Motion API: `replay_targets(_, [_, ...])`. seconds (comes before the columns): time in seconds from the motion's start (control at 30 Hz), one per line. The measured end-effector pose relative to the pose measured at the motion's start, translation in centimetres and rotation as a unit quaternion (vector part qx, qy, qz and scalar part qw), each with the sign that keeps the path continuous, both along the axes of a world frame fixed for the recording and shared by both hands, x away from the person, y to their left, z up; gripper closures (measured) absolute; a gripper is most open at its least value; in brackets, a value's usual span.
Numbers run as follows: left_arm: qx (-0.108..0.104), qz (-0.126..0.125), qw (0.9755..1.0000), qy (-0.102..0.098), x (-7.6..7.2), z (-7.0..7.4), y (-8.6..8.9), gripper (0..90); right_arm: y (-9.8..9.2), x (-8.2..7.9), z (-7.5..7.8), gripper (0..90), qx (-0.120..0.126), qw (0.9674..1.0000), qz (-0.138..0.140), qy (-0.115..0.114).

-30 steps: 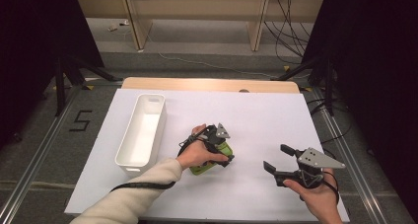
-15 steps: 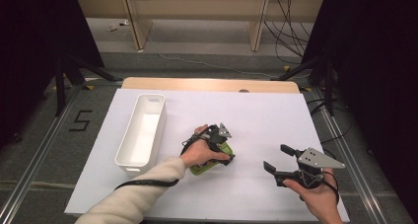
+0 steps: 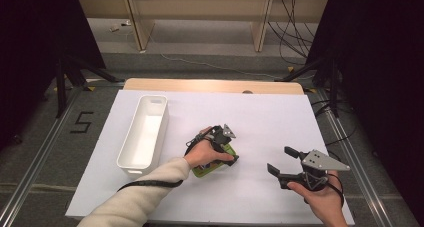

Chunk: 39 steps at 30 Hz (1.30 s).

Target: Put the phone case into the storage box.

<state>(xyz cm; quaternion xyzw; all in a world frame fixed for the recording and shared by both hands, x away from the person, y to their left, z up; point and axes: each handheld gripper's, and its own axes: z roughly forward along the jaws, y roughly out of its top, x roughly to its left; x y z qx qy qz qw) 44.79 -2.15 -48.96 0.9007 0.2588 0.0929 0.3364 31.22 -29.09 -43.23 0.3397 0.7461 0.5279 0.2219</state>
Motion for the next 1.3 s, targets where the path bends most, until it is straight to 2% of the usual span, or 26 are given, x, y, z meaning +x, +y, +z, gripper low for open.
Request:
replay_targets(0.63, [-0.001, -0.001, 0.9999, 0.012, 0.35, 0.03, 0.03, 12.0, 0.01, 0.04, -0.03, 16.0, -0.002, 1.0, 0.002, 0.0])
replay_targets(1.3, [0.007, 0.003, 0.9999, 0.012, 0.47, 0.21, 0.02, 15.2, 0.03, 0.03, -0.05, 16.0, -0.003, 1.0, 0.002, 0.001])
